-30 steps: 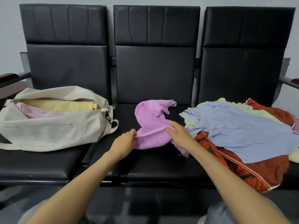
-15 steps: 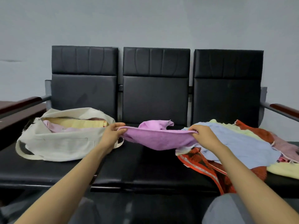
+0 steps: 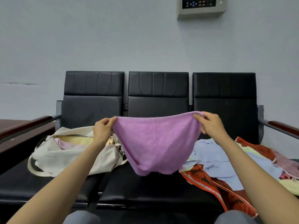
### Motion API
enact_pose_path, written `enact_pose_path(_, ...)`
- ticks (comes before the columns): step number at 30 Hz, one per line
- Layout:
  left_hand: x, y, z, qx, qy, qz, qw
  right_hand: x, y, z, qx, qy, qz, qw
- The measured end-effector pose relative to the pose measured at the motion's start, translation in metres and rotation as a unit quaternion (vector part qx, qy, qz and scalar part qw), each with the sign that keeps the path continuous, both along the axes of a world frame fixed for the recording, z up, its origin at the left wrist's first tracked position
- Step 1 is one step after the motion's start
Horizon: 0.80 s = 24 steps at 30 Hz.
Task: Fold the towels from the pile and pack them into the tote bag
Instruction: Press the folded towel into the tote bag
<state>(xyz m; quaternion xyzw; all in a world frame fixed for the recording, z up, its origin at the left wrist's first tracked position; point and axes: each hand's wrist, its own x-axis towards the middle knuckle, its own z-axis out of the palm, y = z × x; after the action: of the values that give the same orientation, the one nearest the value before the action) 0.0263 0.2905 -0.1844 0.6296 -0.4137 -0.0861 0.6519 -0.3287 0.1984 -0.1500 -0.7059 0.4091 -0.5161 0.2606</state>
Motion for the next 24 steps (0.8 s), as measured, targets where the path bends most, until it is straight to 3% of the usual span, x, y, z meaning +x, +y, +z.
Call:
enact_pose_path(3, 0.011, -0.021, -0.020, 0.152, 0.063, -0.078, 0.983, 0.005, -0.025, -0.022, 0.187, 0.026, 0.055, 0.980)
enact_pose_path(5, 0.015, -0.038, -0.037, 0.278, 0.127, -0.143, 0.941, 0.011, -0.049, -0.045, 0.342, 0.026, 0.086, 0.936)
enact_pose_path(7, 0.016, -0.063, -0.047, 0.343, 0.089, -0.147, 0.923, 0.021, -0.074, -0.062, 0.419, 0.036, 0.089, 0.903)
enact_pose_path(8, 0.015, -0.077, -0.044, 0.326, 0.035, -0.117, 0.937, 0.027, -0.085, -0.064, 0.408, 0.021, 0.085, 0.909)
enact_pose_path(10, 0.014, -0.106, -0.021, 0.166, -0.026, -0.031, 0.985, 0.040, -0.106, -0.052, 0.288, -0.108, 0.079, 0.948)
enact_pose_path(12, 0.008, -0.116, 0.020, -0.054, 0.050, -0.050, 0.996, 0.049, -0.111, -0.026, 0.124, -0.246, 0.093, 0.957)
enact_pose_path(13, 0.006, -0.118, 0.034, -0.112, 0.069, -0.074, 0.989, 0.052, -0.107, -0.015, 0.067, -0.279, 0.105, 0.952)
enact_pose_path(15, 0.003, -0.115, 0.040, -0.116, 0.056, -0.097, 0.987, 0.052, -0.096, -0.007, 0.017, -0.281, 0.111, 0.953)
enact_pose_path(18, 0.008, -0.108, 0.003, -0.078, 0.145, -0.145, 0.976, 0.044, -0.081, -0.026, 0.008, -0.212, 0.064, 0.975)
enact_pose_path(20, 0.014, -0.095, -0.021, -0.008, 0.118, -0.134, 0.984, 0.038, -0.075, -0.044, 0.008, -0.174, 0.032, 0.984)
enact_pose_path(24, 0.017, -0.060, -0.050, 0.045, 0.033, -0.130, 0.990, 0.024, -0.058, -0.071, 0.021, -0.140, 0.010, 0.990)
